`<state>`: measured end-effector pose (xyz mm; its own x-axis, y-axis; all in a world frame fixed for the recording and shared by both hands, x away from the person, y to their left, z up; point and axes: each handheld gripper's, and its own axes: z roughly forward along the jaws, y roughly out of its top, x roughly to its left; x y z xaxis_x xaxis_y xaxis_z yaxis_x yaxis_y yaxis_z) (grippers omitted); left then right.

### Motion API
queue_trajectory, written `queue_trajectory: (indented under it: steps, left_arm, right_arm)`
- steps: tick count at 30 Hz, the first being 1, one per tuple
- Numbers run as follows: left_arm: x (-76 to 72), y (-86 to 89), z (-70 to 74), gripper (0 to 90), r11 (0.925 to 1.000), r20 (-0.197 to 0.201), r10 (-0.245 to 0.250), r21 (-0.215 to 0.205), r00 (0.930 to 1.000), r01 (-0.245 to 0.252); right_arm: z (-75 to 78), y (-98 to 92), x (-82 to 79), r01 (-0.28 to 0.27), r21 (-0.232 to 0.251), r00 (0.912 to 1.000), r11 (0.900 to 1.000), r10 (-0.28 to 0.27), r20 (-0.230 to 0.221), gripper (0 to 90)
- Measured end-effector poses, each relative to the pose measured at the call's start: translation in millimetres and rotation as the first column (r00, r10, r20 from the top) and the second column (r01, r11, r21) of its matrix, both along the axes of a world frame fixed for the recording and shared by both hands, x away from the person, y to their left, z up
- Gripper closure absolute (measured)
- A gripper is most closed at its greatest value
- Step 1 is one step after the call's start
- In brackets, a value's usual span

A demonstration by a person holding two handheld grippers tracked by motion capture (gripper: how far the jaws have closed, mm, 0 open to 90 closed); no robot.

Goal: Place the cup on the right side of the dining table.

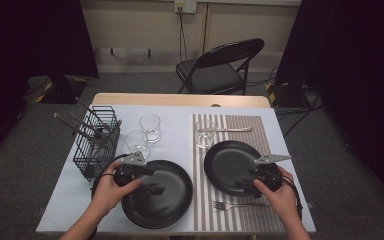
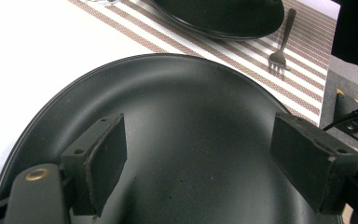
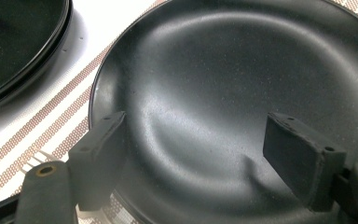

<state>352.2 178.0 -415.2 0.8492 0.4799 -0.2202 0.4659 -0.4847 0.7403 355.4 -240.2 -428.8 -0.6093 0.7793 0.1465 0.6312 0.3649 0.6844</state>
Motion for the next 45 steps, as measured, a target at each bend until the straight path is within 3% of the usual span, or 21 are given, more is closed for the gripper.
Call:
queue_trajectory:
  steps: [45]
  left_arm:
    - [1.8,-7.2,-0.9,18.5,0.9999,-0.003,-0.016,0.004,0.9999,0.017]
  right_arm:
    - [-11.0,-29.1,-22.3,0.049,0.007,0.9988,0.999,-0.049,0.008,22.5]
